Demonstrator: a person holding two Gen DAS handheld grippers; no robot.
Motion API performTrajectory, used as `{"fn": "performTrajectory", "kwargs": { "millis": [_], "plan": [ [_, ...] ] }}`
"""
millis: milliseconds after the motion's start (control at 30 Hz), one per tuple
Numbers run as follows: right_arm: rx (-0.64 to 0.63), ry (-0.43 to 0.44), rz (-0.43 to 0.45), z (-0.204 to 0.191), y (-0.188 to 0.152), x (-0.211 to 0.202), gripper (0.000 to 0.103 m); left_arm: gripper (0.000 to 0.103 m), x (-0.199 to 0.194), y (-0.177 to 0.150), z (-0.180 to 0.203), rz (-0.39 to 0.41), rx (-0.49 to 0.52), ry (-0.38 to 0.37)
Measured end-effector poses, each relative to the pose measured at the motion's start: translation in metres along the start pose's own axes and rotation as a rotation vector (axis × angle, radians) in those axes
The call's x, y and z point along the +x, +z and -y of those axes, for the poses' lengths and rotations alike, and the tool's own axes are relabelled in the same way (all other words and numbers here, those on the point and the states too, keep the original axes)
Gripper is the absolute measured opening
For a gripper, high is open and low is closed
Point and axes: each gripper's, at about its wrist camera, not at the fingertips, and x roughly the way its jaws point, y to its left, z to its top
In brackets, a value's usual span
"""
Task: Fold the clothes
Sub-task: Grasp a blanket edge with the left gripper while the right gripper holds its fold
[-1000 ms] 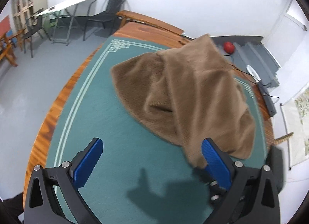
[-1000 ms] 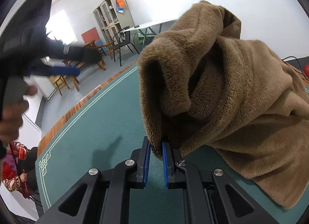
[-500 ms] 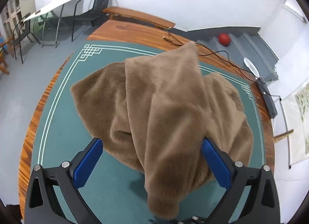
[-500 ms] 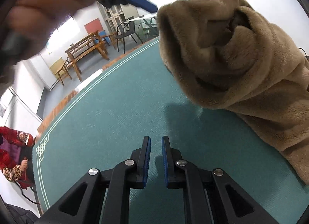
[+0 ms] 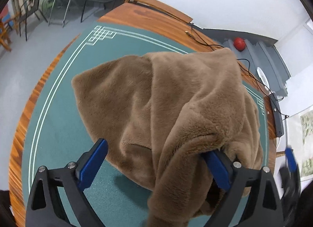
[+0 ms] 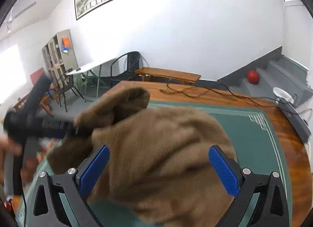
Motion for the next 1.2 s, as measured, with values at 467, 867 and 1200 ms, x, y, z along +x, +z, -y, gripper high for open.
{"fn": "performTrajectory", "kwargs": {
  "millis": [467,867,1200],
  "plan": [
    [0.128,-0.01,-0.338,0.009,0.013,0.147,0.029,0.098,-0.005,-0.001,-0.005,0.016,0.034,0.005],
    [0.164,-0.052,-0.155,0.032,-0.016,0.051,0.021,0.102,-0.012,0.013,0.04,0.078,0.18,0.076],
    [0.275,-0.059,-0.037,0.059,-0.027,-0.016,0.021,0.026,-0.023,0.014,0.028,0.07,0.105,0.012]
  ]
}}
